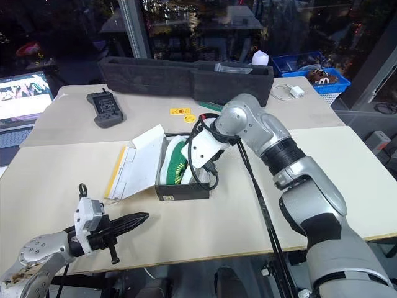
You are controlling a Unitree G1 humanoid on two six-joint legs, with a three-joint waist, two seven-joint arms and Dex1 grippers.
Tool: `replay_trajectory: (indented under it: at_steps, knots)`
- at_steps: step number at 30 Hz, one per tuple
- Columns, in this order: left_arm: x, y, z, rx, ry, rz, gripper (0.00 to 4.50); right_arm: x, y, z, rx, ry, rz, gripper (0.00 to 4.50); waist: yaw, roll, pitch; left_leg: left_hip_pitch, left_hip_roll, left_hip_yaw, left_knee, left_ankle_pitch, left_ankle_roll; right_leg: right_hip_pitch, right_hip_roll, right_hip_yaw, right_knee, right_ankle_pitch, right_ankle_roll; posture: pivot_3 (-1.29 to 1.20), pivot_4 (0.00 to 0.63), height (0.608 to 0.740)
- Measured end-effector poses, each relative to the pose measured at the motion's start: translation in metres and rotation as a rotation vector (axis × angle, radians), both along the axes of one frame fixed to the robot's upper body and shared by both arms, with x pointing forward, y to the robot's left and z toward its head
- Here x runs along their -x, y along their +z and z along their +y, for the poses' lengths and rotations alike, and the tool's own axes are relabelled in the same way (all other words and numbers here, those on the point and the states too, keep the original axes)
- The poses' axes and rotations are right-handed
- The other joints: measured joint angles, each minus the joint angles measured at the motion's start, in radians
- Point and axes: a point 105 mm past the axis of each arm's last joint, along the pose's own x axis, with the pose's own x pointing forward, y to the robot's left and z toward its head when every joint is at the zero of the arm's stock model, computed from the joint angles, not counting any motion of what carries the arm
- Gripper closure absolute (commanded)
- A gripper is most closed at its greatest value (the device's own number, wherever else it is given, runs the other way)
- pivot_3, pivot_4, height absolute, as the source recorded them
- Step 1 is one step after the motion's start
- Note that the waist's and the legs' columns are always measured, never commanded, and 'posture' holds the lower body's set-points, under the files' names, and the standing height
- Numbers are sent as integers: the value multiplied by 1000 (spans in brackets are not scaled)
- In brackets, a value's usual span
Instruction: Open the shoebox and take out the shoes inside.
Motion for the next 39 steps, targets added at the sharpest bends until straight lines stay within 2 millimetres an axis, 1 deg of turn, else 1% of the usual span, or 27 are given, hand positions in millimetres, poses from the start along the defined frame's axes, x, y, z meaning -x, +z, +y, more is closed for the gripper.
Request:
replay_trajectory:
  at_steps: [3, 7, 9, 13, 15, 19, 23, 24, 26, 31, 36, 39]
  knots:
    - [0, -1, -1, 2, -2, 2, 4500, 1, -4, 0, 22, 22, 3, 1400, 3, 0, 0, 0, 0, 0, 0, 0, 0, 0, 0, 0, 0, 0, 0, 0, 150, 720]
    - [0, -1, -3, 7, -5, 6, 4500, 1, -14, 6, 49, 50, -11, 1400, 5, 0, 0, 1, 0, 0, 0, 0, 0, 0, 0, 0, 1, 0, -1, 0, 150, 720]
    - [0, -2, -2, 7, -3, 6, 4500, 0, -23, 11, 48, 66, -18, 1400, 7, 0, 0, 1, 0, 0, 0, 0, 0, 0, 0, 0, 1, 0, -1, 0, 150, 720]
    - [1, -3, -2, 8, 2, 12, 4500, -2, -47, 12, 74, 75, -18, 1400, 9, 0, 0, 1, 0, 0, 0, 0, 0, 0, 0, 0, 1, 2, -5, 0, 150, 720]
    - [1, -3, -2, 9, 2, 14, 4500, -2, -51, 12, 71, 77, -15, 1400, 9, 0, 0, 1, 0, 0, 0, 0, 0, 0, 0, 0, 1, 3, -5, 0, 150, 720]
    - [1, -4, -2, 9, 1, 14, 4500, -2, -51, 12, 70, 75, -14, 2441, 9, 0, 0, 1, 0, 0, 0, 0, 0, 0, 0, 0, 1, 2, -5, 0, 150, 720]
    - [1, -5, -1, 14, 0, 11, 4500, -2, -50, 11, 70, 74, -14, 3794, 8, 0, 0, 1, 0, 0, 0, 0, 0, 0, 0, 0, 2, 2, -5, 0, 150, 720]
    - [1, -6, -2, 13, -3, 11, 4500, -2, -50, 11, 69, 73, -14, 3943, 9, 0, 0, 1, 0, 0, 0, 0, 0, 0, 0, 0, 2, 2, -5, 0, 150, 720]
    - [2, -8, -3, 13, -8, 15, 4500, -2, -50, 12, 68, 74, -14, 4038, 9, 0, 0, 1, 0, 0, 0, 0, 0, 0, 0, 0, 1, 2, -5, 0, 150, 720]
    - [3, -10, -5, 13, -15, 9, 4500, 0, -46, 15, 47, 90, -19, 4041, 8, 0, 0, 1, 0, 0, 0, 0, 0, 0, 0, 0, 2, 2, -6, 0, 150, 720]
    - [6, -13, -7, 5, -27, 8, 4500, 12, -22, 25, -67, 176, -49, 4041, 11, 0, 0, 1, 0, 0, 0, 0, 0, 0, 0, 0, 1, 2, -6, 0, 150, 720]
    - [5, -13, -7, 8, -28, 9, 4500, 19, -13, 23, -85, 209, -60, 4041, 13, 0, 0, 1, 0, 0, 0, 0, 0, 0, 0, 0, 1, 2, -6, 0, 150, 720]
